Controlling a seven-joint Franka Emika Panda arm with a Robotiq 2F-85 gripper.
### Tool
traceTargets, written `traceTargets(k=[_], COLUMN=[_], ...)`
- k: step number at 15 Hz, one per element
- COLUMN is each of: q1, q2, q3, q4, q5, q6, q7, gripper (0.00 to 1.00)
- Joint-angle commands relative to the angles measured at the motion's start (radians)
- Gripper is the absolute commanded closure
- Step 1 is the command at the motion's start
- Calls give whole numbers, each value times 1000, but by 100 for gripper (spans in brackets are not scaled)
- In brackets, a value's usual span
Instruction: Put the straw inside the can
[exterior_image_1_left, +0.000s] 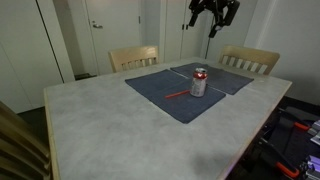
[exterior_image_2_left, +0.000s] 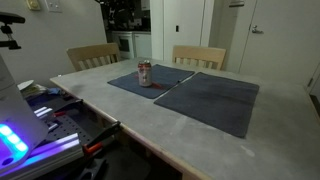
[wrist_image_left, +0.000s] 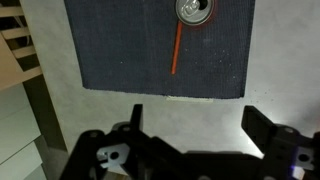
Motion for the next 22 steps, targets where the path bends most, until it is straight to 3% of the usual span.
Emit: traceTargets(k=[1, 7, 11, 13, 14, 15, 18, 22], q1=[5, -36, -100, -125, -137, -138, -157, -158], q2=[90, 284, 427, 483, 500, 437, 491, 534], q3=[43, 124, 133, 133, 139, 153, 153, 145], q4=[19, 58, 140, 185, 206, 143, 185, 185], q5=[3, -95, -197, -183, -161, -175, -178, -232], q6=[55, 139, 133, 117, 86, 114, 110, 158], q7=[-46, -26, 35, 24, 18, 30, 32, 135], gripper=[0, 0, 0, 0, 0, 0, 0, 0])
